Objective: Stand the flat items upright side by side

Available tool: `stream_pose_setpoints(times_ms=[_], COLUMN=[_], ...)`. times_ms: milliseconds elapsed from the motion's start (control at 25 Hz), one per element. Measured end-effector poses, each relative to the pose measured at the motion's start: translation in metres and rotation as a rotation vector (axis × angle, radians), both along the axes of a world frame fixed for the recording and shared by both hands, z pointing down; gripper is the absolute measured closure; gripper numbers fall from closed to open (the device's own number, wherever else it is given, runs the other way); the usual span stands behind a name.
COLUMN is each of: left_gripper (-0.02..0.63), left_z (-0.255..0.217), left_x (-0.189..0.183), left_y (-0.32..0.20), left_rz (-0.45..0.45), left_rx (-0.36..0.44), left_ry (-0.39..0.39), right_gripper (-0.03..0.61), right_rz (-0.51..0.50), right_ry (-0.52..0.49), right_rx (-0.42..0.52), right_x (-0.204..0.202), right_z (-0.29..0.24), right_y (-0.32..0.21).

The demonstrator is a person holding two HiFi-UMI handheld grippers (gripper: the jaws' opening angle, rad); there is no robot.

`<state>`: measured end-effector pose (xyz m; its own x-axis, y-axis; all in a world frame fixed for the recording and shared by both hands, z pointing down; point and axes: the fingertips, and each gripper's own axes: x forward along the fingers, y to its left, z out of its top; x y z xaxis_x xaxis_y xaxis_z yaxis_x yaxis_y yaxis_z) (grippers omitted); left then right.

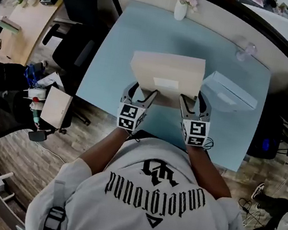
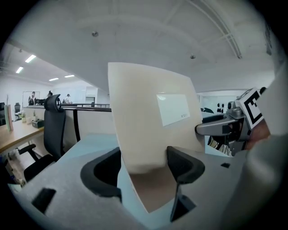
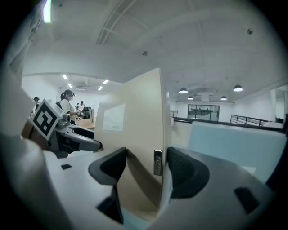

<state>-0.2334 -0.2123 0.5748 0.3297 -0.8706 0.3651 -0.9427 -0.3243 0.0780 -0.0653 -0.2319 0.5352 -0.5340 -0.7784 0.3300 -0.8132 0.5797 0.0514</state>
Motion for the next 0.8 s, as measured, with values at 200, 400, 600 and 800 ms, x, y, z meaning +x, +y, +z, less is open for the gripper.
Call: stream_pose_setpoints(times_ms=[200,400,600,800], left_gripper=[0.282,0.281,0.281,0.282], left_z=[-0.021,-0.028,-0.019,0.008], left_x=[0.07,0.142,0.203,0.245], left_y=[-0.001,-0.002,-0.002,0.0], left_rz=[0.089,0.184,0.26,0.305], left_rx=[0.074,0.119,0.15,0.15], left_ry=[-0.03,-0.065,-0.108,-0.156], right_gripper=[0.291,0.298,0.301,0.301], right_rz=[0.07,0.148,0.204,0.241], right_ry=[-0.004,0.01,0.027,0.046], right_rx=[0.064,0.076,0.069,0.051], right_x=[0.073,0.145,0.205,0.246], right_z=[-0.021,-0.02,-0.006,0.016], right_y=[0.018,0.032,0.047,0.054])
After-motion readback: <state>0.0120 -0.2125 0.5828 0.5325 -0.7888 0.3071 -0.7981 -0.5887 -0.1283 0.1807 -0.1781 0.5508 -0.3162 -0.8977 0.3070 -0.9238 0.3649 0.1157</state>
